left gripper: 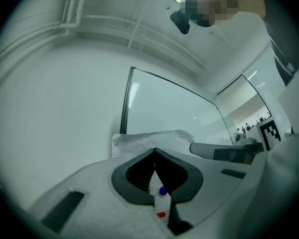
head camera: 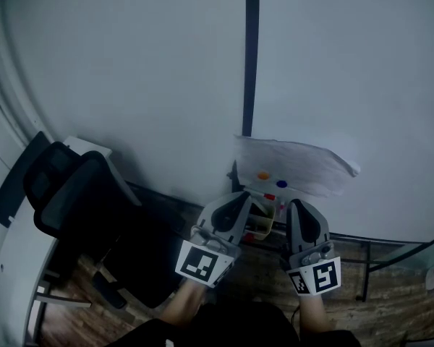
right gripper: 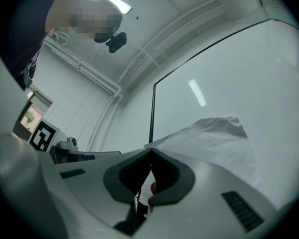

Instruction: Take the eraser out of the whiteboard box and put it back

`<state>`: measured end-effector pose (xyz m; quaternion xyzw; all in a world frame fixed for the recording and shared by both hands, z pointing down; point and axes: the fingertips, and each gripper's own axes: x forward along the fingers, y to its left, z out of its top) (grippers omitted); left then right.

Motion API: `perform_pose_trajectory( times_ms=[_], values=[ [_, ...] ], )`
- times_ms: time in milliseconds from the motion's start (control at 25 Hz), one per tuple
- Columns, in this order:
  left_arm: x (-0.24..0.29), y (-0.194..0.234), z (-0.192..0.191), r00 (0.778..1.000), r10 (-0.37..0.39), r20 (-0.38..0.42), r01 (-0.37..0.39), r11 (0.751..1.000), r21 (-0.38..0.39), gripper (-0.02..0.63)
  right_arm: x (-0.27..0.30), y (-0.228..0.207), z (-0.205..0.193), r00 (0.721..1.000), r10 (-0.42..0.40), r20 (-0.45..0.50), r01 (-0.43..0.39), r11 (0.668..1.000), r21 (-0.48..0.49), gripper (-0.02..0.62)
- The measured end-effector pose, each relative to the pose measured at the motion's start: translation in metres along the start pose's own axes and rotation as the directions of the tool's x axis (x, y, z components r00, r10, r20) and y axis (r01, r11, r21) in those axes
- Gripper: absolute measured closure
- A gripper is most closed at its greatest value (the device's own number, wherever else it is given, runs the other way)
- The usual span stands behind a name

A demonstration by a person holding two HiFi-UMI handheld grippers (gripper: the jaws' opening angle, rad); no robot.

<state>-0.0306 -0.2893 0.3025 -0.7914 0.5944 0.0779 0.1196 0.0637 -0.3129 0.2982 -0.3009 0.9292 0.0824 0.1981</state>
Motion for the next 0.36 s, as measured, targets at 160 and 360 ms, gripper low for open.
perform_pose_trajectory(
  times_ms=[160,360],
  values=[
    [-0.0009,0.003,-0.0048,1.0,0.001,-0.006,-0.001,1.0,0.02,0.6,-0.0003,-0.0006,-0.0012,1.0,-0.002,-0.006,0.002,1.0,0.0,0.592],
    [-0.0005,0.0046,-0.002,1.0,0.011,0.013,-0.011,1.0,0.005,0.6,-0.0011,0.0004,-0.0009,1.0,0.002,-0.004,-0.002,1.0,0.002,0.592]
  ],
)
